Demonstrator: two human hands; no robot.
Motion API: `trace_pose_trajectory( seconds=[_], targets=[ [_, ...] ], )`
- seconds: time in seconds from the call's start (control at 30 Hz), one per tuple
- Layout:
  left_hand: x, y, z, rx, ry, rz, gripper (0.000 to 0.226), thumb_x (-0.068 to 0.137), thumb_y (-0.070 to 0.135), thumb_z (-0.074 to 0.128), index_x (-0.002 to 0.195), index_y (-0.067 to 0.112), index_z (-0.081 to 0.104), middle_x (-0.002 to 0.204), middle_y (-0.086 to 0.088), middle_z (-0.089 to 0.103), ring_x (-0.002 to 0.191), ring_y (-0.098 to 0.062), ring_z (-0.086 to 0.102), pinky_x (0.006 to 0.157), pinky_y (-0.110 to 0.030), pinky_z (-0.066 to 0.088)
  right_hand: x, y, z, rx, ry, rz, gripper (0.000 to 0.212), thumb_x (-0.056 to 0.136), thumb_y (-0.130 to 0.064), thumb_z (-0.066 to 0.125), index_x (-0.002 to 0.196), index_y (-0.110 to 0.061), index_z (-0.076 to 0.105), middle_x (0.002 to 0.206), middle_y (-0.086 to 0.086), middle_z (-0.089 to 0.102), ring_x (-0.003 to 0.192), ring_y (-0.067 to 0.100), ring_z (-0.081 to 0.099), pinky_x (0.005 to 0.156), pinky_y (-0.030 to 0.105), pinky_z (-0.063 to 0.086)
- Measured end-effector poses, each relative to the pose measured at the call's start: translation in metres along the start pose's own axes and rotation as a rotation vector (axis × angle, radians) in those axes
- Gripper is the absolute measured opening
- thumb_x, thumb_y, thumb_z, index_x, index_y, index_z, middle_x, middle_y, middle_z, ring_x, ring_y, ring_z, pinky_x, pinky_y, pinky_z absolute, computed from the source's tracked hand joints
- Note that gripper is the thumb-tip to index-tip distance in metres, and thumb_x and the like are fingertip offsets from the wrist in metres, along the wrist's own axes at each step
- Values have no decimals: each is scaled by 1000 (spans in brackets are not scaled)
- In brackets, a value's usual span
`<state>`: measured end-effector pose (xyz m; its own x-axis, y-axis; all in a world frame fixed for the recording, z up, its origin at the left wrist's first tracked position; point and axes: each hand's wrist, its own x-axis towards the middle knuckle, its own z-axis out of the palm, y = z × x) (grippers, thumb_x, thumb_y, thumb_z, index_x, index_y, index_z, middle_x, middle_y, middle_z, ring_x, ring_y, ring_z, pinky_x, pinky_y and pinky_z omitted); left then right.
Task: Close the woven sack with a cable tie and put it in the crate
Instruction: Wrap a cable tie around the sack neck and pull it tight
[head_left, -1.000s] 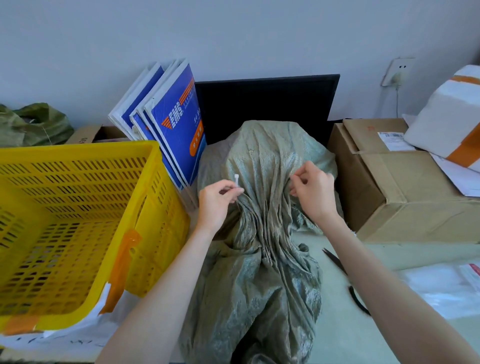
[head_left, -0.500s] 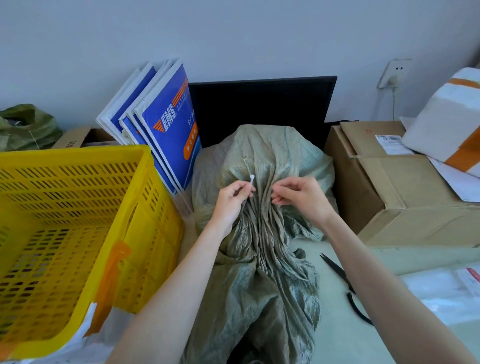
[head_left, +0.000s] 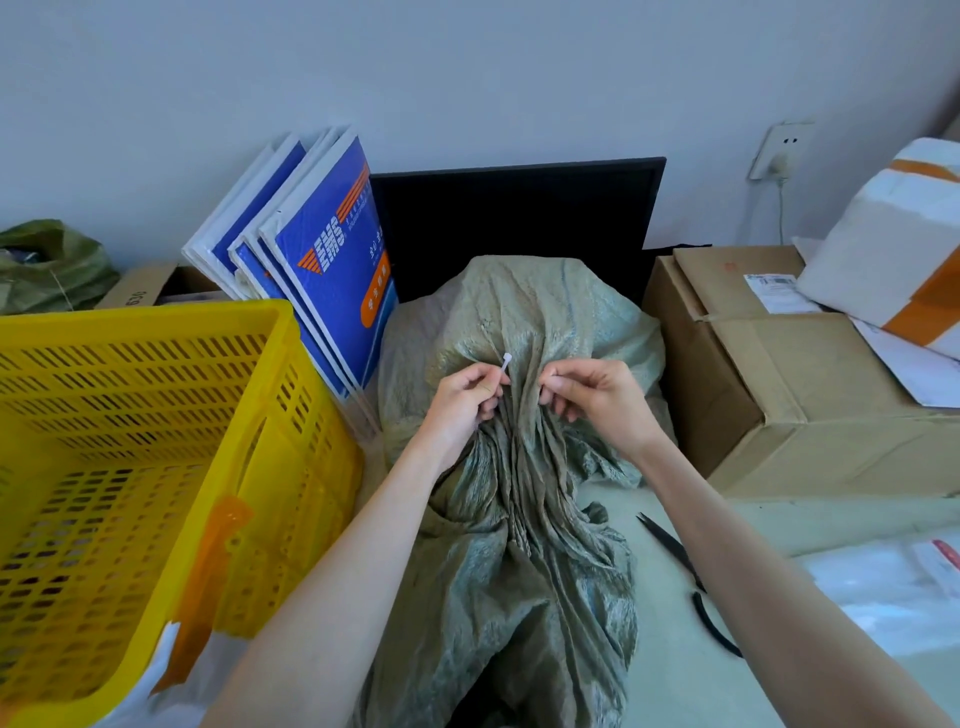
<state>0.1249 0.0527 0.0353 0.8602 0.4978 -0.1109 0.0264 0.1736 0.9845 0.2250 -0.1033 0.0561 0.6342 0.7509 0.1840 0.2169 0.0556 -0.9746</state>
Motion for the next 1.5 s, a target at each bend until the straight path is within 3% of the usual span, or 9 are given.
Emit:
trace_pose_trajectory(
  seconds=[0.17,0.33,0.43,0.57,0.67,0.77,0.87,1.13,1.5],
  targets=[
    [1,3,0,-32,15,-20,23,96,10,50,78,10,64,66,2,48,57,-9,39,55,-21,29,0,-1,14,-219,109,-221,13,87,-5,63,81,-11,72,79,0,68,84,11,59,80,24,48],
    [2,0,-2,-123,24,-23,25,95,7,50,75,10,64,63,2,51,58,-9,40,56,-21,30,4,6,25,-757,120,-627,14,90,-1,51,84,-5,62,91,5,68,87,18,53,75,32,40],
    [3,-2,-5,-187,6,-20,26,95,4,48,74,10,62,62,4,51,58,-9,40,57,-21,31,7,9,26,-693,191,-458,17,91,-1,45,90,-4,62,83,3,70,74,15,56,70,36,47],
    [3,-2,-10,-222,-60,-21,29,95,3,48,71,9,63,61,4,49,56,-8,40,54,-19,31,9,2,28,-324,222,-201,15,90,-7,59,94,-10,73,67,3,65,61,2,57,66,14,47],
    [4,-2,-12,-211,-105,-39,30,95,5,48,70,9,63,60,3,48,54,-8,39,54,-19,31,15,-2,26,-229,170,-95,18,91,-9,59,105,-13,69,63,0,60,59,4,54,66,17,47],
    [6,-2,-12,-199,-132,-55,28,95,7,49,71,8,62,59,3,48,54,-7,38,55,-19,30,16,0,22,-171,129,-49,9,93,-8,54,95,-17,51,60,-2,56,59,11,51,65,28,45],
    [7,-1,-12,-179,-138,-63,28,96,8,49,70,8,62,61,2,45,53,-7,37,55,-19,29,15,0,19,-124,90,-31,21,95,-2,47,84,-19,40,60,-2,48,56,9,44,60,27,39],
    [5,4,-7,-109,-155,-63,25,96,6,48,73,6,59,59,3,46,52,-7,36,55,-19,28,18,2,21,-156,60,-16,25,95,-1,47,80,-18,36,61,-1,47,61,15,42,62,31,37],
    [5,7,-10,35,-185,-65,25,96,11,50,74,6,61,63,0,39,54,-8,35,57,-21,26,18,3,21,-109,79,-29,32,94,3,47,75,-16,29,62,2,42,56,7,42,58,22,37]
  ],
)
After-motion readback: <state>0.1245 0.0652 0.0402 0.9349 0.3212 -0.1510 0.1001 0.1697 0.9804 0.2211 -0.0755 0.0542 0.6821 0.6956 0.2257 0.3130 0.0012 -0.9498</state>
